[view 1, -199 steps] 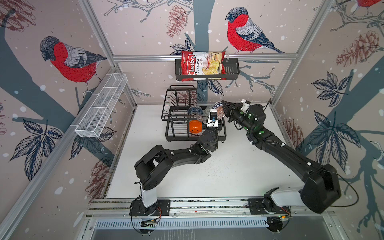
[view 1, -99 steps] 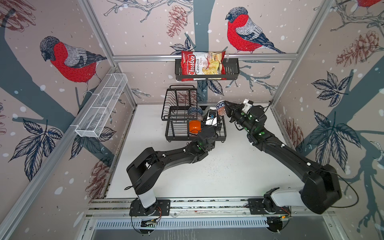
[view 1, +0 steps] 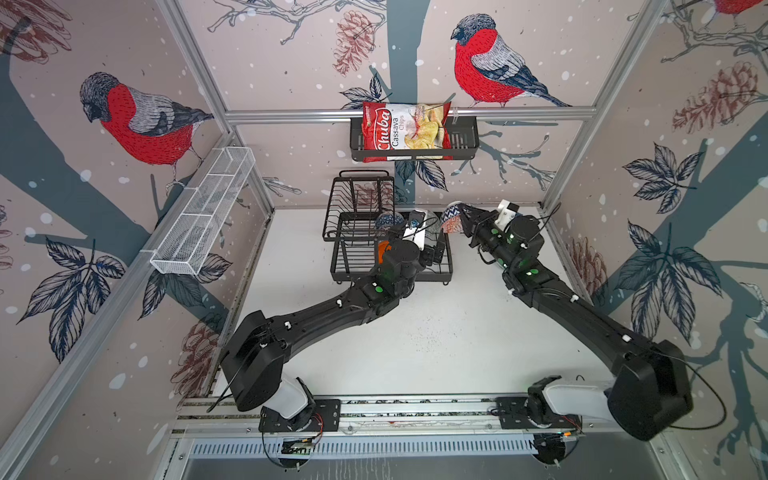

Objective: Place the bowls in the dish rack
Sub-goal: 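Carry the orange-patterned bowl into the rack with the right gripper while left gripper follows, then lower the orange-patterned bowl into a rack slot with the right gripper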

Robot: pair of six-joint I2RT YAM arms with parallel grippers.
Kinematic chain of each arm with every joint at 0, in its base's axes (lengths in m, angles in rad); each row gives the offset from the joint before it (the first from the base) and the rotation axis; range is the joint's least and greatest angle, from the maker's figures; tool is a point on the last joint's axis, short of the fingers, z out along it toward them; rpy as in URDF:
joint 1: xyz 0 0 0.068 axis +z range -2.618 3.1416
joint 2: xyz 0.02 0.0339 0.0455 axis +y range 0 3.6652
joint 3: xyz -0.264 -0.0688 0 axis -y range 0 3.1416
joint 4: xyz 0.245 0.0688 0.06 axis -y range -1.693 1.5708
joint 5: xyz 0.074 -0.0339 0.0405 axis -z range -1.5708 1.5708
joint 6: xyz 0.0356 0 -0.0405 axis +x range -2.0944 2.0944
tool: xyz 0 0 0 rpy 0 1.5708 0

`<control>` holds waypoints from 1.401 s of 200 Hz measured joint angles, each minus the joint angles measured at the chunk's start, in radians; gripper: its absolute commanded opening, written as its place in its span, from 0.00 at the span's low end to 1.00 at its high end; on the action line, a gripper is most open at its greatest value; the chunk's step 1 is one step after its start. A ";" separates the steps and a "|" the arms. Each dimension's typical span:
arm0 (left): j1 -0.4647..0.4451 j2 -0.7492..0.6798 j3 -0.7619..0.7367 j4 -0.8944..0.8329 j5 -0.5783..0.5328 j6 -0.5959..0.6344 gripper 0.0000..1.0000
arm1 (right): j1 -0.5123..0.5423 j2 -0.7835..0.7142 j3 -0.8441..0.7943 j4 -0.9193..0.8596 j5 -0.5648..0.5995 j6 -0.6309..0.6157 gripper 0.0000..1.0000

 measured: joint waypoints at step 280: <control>0.061 -0.083 0.029 -0.397 0.224 0.082 0.98 | 0.049 0.535 0.096 0.302 -0.008 -0.018 0.00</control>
